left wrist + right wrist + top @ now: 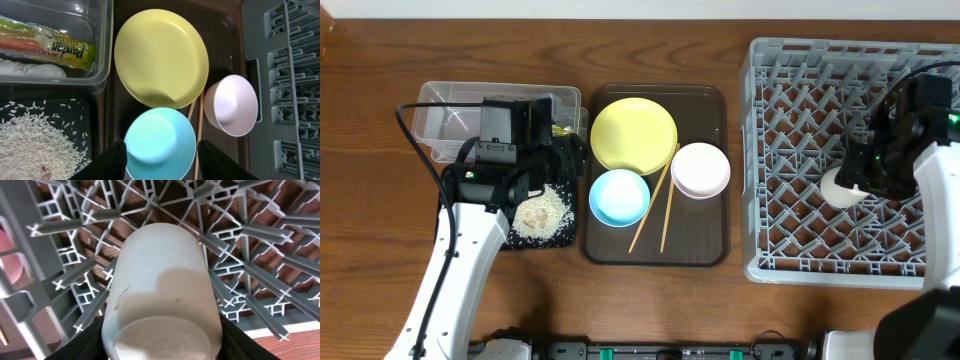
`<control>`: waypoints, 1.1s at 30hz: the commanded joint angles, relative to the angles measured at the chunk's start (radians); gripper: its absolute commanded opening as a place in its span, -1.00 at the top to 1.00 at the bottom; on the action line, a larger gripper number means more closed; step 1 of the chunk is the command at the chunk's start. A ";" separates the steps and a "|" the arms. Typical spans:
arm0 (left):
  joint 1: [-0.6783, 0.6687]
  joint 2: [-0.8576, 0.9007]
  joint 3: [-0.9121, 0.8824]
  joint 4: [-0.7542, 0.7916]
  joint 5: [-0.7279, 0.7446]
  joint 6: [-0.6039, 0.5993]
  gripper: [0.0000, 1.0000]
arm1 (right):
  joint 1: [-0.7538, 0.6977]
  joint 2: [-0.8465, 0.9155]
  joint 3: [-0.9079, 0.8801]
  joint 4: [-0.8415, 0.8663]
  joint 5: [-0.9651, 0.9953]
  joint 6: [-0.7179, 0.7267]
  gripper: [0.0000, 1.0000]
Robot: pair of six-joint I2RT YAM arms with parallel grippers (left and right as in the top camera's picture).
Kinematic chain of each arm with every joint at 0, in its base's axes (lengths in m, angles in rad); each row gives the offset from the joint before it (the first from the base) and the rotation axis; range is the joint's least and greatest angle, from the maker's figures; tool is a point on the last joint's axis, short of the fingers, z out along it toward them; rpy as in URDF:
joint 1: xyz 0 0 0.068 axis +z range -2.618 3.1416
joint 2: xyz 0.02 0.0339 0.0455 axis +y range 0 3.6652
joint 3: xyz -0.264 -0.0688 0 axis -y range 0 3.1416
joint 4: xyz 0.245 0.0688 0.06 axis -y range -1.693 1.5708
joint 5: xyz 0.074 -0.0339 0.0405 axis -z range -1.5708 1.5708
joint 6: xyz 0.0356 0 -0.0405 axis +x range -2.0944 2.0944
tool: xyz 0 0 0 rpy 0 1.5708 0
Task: Sort waste into correct bins and load items into the dishwasher rack
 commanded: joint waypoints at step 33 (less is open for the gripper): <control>0.005 -0.005 0.000 -0.075 -0.130 0.008 0.03 | 0.010 0.111 0.019 0.126 -0.143 -0.066 -0.33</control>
